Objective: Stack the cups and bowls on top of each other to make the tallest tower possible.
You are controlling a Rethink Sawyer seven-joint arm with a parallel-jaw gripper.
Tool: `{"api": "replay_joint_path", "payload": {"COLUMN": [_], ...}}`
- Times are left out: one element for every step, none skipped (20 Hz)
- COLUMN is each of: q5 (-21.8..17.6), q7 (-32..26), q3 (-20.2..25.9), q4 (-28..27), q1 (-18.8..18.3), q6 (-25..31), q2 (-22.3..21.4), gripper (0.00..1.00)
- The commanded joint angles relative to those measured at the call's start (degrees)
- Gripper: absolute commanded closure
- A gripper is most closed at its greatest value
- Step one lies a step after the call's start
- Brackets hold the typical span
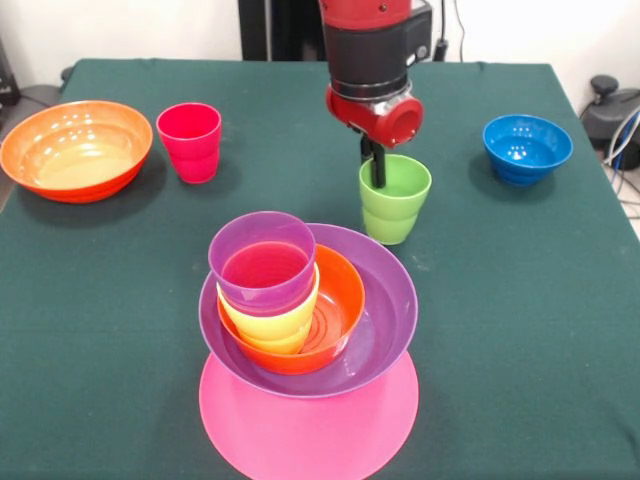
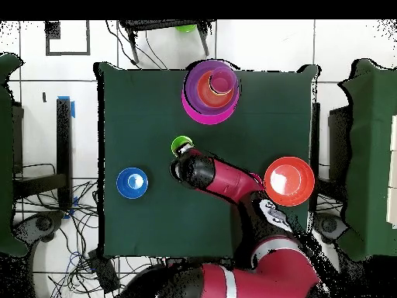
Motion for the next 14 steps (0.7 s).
{"api": "replay_joint_path", "payload": {"q5": [-2.08, -1.82, -1.67, -1.54, -1.55, -1.65, -1.76, -1.8, -2.0, -1.98, -1.95, -1.92, -1.86, -1.88], "q7": [-0.04, -0.19, -0.26, -0.45, -0.63, -0.85, -1.06, -1.35, -1.32, -1.49, -1.26, -1.04, -0.81, -0.37], "q3": [4.95, 4.53, 4.47, 4.07, 3.86, 3.57, 3.29, 3.25, 2.94, 3.01, 2.71, 2.4, 2.32, 1.82], "q4": [0.38, 0.14, 0.16, -0.26, -0.77, -1.47, -2.18, -3.13, -3.73, -4.81, -5.8, -6.79, -7.35, -8.48], "q1": [-0.92, -0.71, -0.71, -0.49, -0.44, -0.33, -0.21, -0.3, -0.12, -0.21, 0.03, 0.27, 0.38, 0.81], "q6": [6.54, 8.36, 9.48, 11.15, 12.24, 13.27, 14.3, 15.46, 15.64, 16.65, 17.92, 19.19, 20.03, 21.94], "q2": [-6.42, -7.89, -8.82, -10.16, -10.66, -11.04, -11.43, -11.5, -11.44, -11.28, -11.38, -11.48, -11.65, -12.05], "gripper": [1.0, 1.0, 1.0, 1.0, 1.0, 1.0, 1.0, 1.0, 1.0, 1.0, 1.0, 1.0, 1.0, 1.0]}}
